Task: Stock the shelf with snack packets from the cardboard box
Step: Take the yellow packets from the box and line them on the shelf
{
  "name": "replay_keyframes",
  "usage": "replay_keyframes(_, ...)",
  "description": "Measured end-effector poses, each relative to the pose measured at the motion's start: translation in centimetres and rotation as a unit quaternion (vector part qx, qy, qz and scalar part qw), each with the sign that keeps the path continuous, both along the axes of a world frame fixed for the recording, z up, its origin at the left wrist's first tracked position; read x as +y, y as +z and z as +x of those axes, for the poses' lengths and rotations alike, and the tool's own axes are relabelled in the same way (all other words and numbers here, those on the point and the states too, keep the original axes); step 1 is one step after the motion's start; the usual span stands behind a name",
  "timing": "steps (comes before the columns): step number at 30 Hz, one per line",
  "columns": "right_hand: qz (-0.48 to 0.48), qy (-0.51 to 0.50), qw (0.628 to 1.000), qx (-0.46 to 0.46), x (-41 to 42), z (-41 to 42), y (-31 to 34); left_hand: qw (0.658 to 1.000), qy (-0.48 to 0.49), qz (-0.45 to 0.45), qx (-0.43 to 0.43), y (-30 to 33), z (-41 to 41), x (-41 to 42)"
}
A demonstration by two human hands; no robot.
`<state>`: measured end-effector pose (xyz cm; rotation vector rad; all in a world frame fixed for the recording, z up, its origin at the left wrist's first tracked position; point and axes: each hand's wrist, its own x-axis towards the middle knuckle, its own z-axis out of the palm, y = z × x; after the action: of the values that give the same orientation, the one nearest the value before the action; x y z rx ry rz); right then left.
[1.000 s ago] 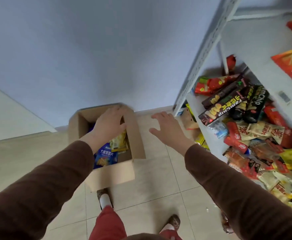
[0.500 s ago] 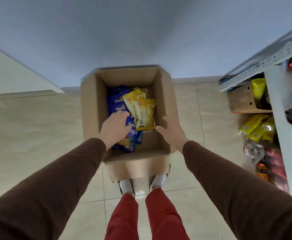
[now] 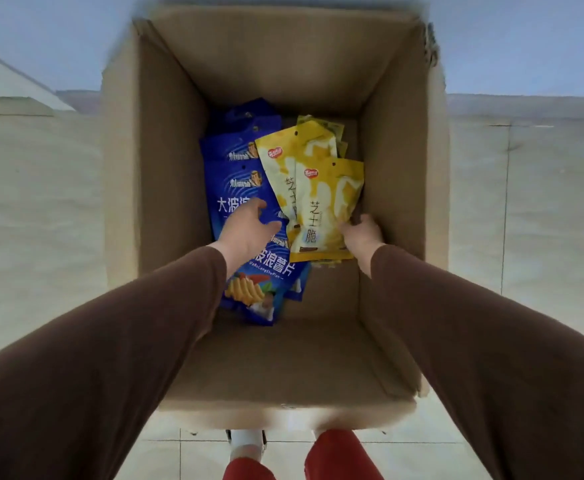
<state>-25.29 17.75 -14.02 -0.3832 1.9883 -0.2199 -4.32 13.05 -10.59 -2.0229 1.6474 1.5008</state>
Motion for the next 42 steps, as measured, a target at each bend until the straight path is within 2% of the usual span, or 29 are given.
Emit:
replay_keyframes(6,-0.012,-0.024,1.0,-0.015,0.2,0.1,-7.7,0.996,0.09,0.013,0.017,-6.5,-2.1,-2.4)
replay_keyframes(10,-0.026,-0.034,0.999,0.001,1.0,0.5,-9.1,0.984,0.171,-0.003,0.054,-8.2,-3.6,-3.5)
replay_keyframes(15,-0.056,-0.041,0.997,0.021,1.5,0.8,-9.9,0.96,0.262,0.025,0.094,-9.9,-3.5,-3.6)
replay_keyframes(19,-0.045,-0.074,0.996,-0.013,2.1,1.4,-7.5,0.939,0.307,0.025,0.154,-7.6,-2.6,-3.1)
replay_keyframes(24,-0.117,-0.13,0.979,-0.104,3.2,2.2,3.0,0.907,0.344,0.071,0.231,1.1,-0.8,-2.4)
replay_keyframes(29,-0.189,-0.127,0.957,-0.178,4.9,0.3,20.3,0.865,0.406,0.081,0.283,16.7,-1.7,-2.2)
replay_keyframes(32,-0.251,-0.138,0.942,-0.174,6.8,-2.5,31.8,0.849,0.403,0.086,0.332,27.4,-3.7,-1.6)
replay_keyframes(35,-0.29,-0.154,0.933,-0.148,9.9,-5.9,43.1,0.852,0.332,0.087,0.395,38.1,-6.8,0.0)
replay_keyframes(39,-0.363,-0.181,0.908,-0.107,16.2,-10.3,56.9,0.875,0.157,0.074,0.451,52.0,-12.6,3.3)
replay_keyframes(42,-0.407,-0.208,0.888,-0.054,22.2,-13.0,65.6,0.867,0.002,0.075,0.492,60.4,-18.0,6.8)
